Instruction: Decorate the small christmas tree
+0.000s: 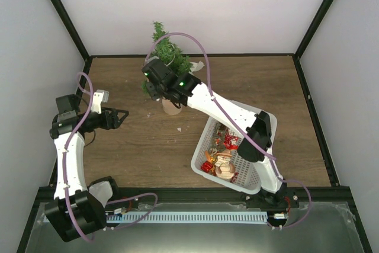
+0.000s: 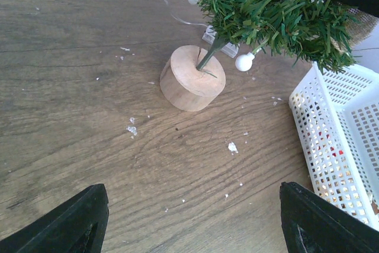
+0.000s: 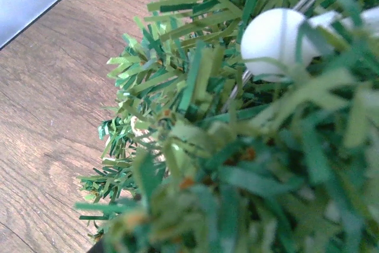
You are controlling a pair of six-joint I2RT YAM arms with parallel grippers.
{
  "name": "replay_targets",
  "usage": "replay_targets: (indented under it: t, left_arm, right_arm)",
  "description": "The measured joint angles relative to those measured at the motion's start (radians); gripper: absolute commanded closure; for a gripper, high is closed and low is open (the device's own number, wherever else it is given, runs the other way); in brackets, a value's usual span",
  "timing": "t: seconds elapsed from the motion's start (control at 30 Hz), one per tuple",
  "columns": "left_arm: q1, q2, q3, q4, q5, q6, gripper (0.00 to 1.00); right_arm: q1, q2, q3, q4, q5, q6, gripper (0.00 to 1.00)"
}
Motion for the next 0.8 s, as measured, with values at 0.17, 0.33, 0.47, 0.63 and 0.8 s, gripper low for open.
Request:
replay_targets:
  t: [0.17, 0.33, 0.47, 0.63, 0.8]
  left_arm:
    - [0.0, 0.0, 0.0, 0.0, 0.003, 0.0, 0.21]
    - [0.0, 0.0, 0.0, 0.0, 0.007, 0.001, 0.21]
    - [0.0, 0.0, 0.0, 0.0, 0.007, 0.002, 0.21]
    - [0.0, 0.0, 0.0, 0.0, 0.008, 0.002, 0.2]
    - [0.0, 0.0, 0.0, 0.0, 0.008, 0.002, 0.21]
  right_arm:
    - [0.0, -0.006, 0.0, -0.006, 0.005, 0.008, 0.66]
    - [0.0, -0.025, 0.0, -0.007, 0.01, 0.012, 0.62]
    - [0.0, -0.052, 0.0, -0.007, 0.015, 0.013, 0.67]
    - [0.0, -0.097, -0.001, -0.007, 0.021, 0.009, 0.99]
    - [-0.001, -0.137, -0.01, -0.008, 0.01, 0.017, 0.99]
